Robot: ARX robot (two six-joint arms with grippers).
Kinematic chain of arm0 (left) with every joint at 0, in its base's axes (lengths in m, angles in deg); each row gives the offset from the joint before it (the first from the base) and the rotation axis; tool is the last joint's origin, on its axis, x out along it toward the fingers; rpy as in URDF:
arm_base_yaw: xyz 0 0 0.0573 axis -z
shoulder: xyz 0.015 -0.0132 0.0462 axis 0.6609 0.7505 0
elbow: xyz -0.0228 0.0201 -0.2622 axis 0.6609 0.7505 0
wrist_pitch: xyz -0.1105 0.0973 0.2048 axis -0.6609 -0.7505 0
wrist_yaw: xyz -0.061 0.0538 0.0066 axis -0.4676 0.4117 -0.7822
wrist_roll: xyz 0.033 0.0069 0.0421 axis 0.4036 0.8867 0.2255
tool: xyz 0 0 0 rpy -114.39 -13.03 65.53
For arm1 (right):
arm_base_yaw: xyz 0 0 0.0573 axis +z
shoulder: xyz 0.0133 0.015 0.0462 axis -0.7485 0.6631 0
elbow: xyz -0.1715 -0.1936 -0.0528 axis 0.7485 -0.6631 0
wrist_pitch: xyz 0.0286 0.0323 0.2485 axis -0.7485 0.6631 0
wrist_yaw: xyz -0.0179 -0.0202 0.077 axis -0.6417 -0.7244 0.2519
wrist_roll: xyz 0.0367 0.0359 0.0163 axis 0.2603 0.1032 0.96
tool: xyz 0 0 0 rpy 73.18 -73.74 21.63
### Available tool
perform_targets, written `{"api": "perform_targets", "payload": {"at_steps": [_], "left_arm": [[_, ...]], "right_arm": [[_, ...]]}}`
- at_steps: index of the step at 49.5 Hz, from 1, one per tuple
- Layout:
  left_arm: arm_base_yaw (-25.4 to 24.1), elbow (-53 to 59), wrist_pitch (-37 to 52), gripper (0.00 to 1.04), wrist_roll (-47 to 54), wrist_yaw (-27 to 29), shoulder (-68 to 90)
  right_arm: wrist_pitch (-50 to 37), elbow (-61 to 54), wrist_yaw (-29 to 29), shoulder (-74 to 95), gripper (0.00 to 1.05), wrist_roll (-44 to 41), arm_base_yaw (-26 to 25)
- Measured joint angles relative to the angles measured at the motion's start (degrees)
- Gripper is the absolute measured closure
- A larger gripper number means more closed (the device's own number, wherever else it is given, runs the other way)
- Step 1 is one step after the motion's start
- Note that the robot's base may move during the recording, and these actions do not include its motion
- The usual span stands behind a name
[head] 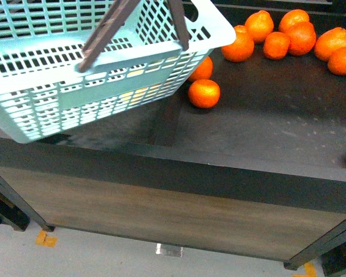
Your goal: Pick mango and avocado into basket
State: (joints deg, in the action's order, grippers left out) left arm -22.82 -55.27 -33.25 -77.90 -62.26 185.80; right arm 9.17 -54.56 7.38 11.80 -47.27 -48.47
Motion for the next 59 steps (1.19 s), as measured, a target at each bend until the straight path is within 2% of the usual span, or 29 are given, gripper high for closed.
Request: {"api": "perform_targets", "payload": {"at_steps": [14,19,23,26,44,59], "left_arm": [[-1.68,-25.31,-5.81,0.97,-19.52,3.48,19.04],[-2.93,-42.51,-12.17,0.97,-26.71,4.07,31.01],[-3.93,-58.49,-19.41,0.97,-28.98,5.33,40.06],[-4.74,-65.72,-22.69,0.97,-29.86,5.33,44.0],[-9.05,-77.79,-27.85,0.97,-28.39,5.57,49.66],[-12.79,-80.43,-29.57,0.97,-26.6,8.48,49.79]], "right_arm": [[0.0,0.0,-0.02,0.0,0.08,0.0,0.0],[0.0,0.0,0.0,0.0,0.08,0.0,0.0],[0.0,0.0,-0.02,0.0,0.08,0.0,0.0],[0.0,0.02,0.0,0.0,0.08,0.0,0.0],[0.0,0.02,0.0,0.0,0.08,-0.02,0.0],[0.0,0.02,0.0,0.0,0.08,0.0,0.0]]}}
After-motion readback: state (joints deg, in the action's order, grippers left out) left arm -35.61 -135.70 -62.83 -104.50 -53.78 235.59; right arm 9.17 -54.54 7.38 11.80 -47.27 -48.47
